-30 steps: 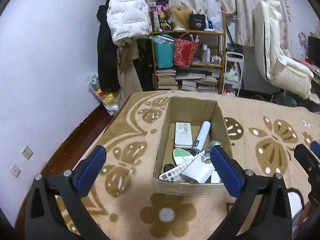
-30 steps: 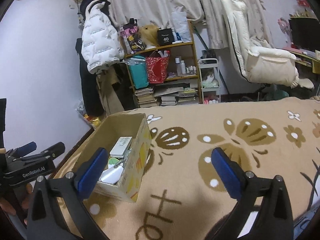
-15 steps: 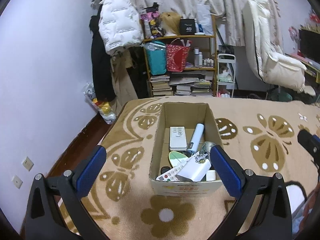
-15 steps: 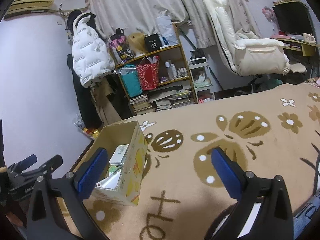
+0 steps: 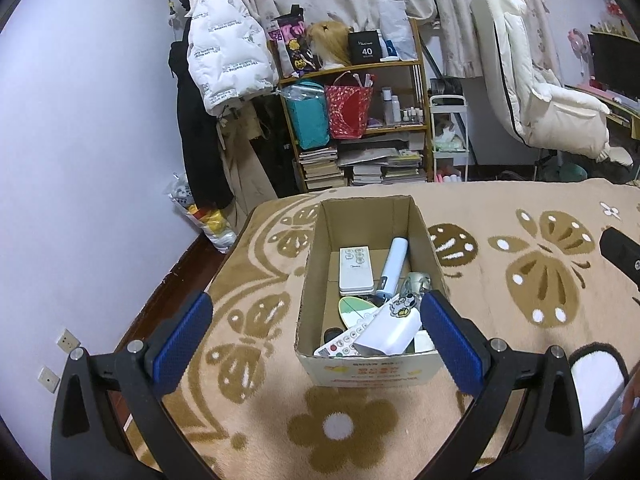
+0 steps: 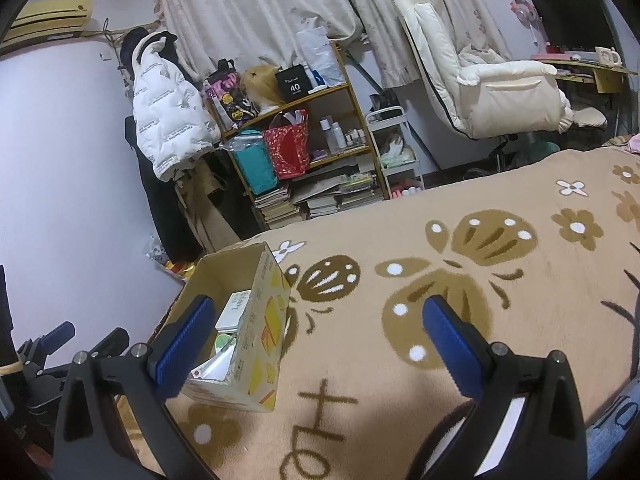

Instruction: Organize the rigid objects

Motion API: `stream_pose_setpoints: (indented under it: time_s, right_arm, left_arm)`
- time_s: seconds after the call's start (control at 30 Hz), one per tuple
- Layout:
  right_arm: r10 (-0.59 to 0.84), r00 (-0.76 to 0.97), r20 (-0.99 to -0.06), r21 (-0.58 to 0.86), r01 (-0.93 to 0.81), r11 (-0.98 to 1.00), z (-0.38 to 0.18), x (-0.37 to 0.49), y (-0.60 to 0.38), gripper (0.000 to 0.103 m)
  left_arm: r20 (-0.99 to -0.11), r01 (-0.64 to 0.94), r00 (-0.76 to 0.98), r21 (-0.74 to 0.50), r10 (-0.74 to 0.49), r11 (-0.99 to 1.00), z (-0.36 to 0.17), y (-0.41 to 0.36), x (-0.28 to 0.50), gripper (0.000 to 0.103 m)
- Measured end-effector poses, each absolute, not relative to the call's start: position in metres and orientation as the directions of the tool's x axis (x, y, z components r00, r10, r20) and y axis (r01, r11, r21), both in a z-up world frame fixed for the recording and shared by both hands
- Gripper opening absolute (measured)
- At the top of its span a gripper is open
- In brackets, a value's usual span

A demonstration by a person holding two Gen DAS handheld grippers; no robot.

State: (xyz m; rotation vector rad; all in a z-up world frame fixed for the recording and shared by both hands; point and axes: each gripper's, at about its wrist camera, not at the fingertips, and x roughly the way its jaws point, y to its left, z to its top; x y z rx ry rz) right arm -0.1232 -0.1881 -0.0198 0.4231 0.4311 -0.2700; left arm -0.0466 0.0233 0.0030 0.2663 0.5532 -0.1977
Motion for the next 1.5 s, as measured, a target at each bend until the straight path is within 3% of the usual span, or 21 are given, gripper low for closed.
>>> stream_pose_setpoints:
  time_s: [1.5]
  right_arm:
    - [-0.191,0.853,-0.485,0.257,0.348,0.902,-0.024,-0.121,-0.177,0.103]
  left_arm:
    - [-0.552,0.267,0.824,0.178,-0.129,0.947,0.001,0.023,-0.044,0.103]
